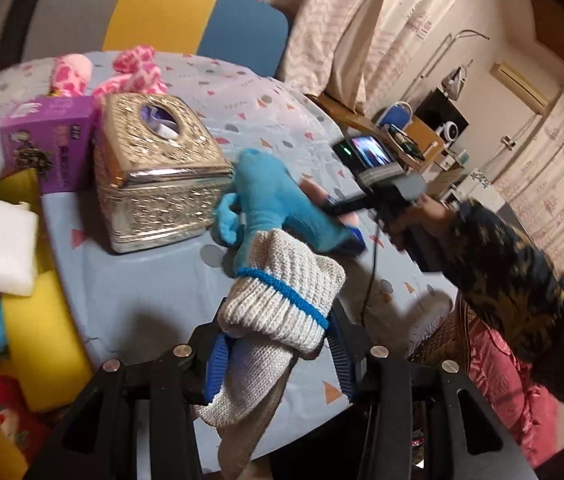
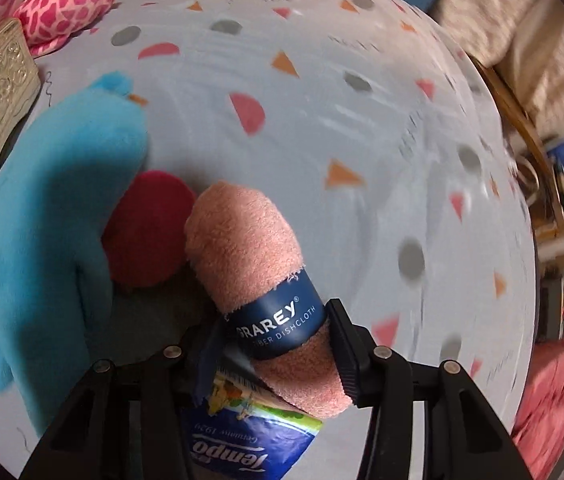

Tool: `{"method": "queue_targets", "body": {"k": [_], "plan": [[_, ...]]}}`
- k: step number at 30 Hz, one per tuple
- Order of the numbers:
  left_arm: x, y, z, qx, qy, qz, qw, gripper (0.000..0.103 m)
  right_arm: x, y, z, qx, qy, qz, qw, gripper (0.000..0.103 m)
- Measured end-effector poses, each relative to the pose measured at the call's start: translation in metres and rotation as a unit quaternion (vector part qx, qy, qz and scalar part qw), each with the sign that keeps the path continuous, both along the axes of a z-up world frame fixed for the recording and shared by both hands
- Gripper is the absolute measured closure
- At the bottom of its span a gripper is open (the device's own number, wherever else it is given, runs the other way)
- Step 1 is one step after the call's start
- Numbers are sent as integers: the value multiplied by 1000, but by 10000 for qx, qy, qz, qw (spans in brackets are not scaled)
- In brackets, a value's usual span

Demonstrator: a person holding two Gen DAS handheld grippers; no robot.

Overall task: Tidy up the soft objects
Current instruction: 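Carry the gloves into the gold tray and release them with the left tool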

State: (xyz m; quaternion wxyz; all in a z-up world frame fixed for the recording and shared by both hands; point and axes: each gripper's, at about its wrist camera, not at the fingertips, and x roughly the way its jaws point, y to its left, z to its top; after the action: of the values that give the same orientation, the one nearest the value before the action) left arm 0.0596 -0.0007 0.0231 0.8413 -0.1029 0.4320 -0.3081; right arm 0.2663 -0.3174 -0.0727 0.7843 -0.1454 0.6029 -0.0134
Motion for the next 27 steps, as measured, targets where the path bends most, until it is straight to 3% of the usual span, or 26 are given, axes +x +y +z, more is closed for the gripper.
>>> {"method": "queue_targets", "body": {"k": [8, 12, 16, 21, 27], "plan": [[-16, 39, 9, -29, -162, 700, 9974, 58, -57, -10, 3, 345, 15, -657, 9972, 58], [-26, 62, 15, 135, -363, 1225, 9917, 58, -73, -2, 3, 370, -140, -935, 9948, 58], [-38, 82, 24, 523, -739, 1757, 9803, 58, -75, -5, -2, 424, -296, -1162, 9919, 58], [-49, 107, 29, 1077, -1109, 2338, 9599, 58, -70, -12, -7, 915, -439, -1434, 9844, 58], [-53, 140, 19, 1409, -1083, 2918, 9398, 57, -78, -2, -7, 698, -575, -1289, 9875, 59]]}}
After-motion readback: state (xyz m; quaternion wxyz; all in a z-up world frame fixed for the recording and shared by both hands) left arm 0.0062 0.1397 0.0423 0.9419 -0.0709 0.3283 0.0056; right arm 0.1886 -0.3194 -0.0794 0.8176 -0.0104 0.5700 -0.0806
